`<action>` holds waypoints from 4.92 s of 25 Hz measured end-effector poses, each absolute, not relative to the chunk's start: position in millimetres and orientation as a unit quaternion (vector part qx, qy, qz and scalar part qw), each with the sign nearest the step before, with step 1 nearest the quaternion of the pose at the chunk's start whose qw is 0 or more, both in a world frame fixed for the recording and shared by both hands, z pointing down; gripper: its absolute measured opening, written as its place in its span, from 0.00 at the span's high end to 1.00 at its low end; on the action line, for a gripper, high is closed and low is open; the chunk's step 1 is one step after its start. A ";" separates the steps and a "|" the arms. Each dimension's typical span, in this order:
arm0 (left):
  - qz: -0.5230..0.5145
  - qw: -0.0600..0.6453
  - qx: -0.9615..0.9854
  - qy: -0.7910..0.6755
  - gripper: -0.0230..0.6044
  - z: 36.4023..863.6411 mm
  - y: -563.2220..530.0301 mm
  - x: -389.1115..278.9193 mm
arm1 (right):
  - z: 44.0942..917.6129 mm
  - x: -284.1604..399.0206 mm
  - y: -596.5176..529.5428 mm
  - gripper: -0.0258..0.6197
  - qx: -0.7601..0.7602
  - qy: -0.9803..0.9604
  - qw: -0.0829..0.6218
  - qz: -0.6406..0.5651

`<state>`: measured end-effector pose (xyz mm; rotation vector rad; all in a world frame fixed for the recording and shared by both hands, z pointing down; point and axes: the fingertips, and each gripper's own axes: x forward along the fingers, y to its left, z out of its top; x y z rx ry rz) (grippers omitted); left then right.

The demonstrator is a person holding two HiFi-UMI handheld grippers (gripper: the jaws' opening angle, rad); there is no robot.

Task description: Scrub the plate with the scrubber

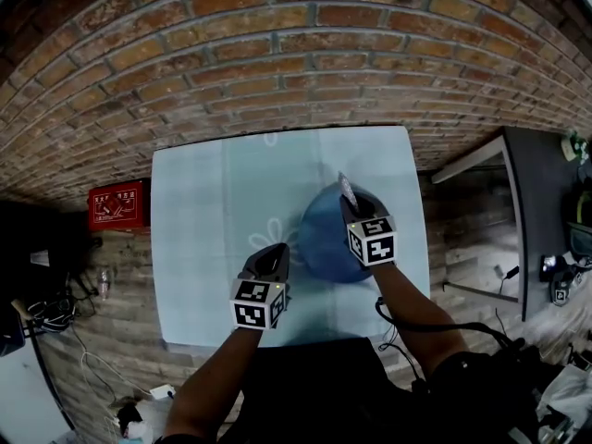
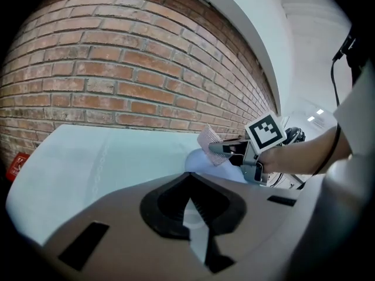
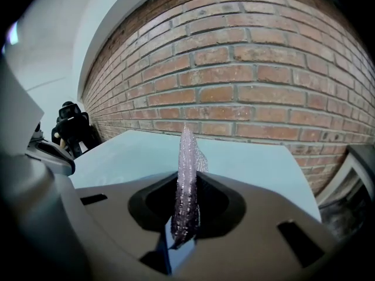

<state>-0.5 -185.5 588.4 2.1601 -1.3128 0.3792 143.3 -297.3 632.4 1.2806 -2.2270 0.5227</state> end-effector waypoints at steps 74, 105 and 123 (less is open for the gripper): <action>0.145 0.268 0.844 -0.442 0.95 566.3 -136.2 -9.7 | 640.0 68.8 -188.1 0.85 0.429 -0.824 0.197 0.314; 0.161 0.267 0.860 -0.403 0.95 573.0 -140.7 40.9 | 637.0 168.7 -163.6 0.85 0.515 -0.772 0.158 0.337; 0.166 0.271 0.861 -0.397 0.95 579.6 -151.1 66.0 | 648.5 224.9 -167.7 0.85 0.545 -0.744 0.164 0.351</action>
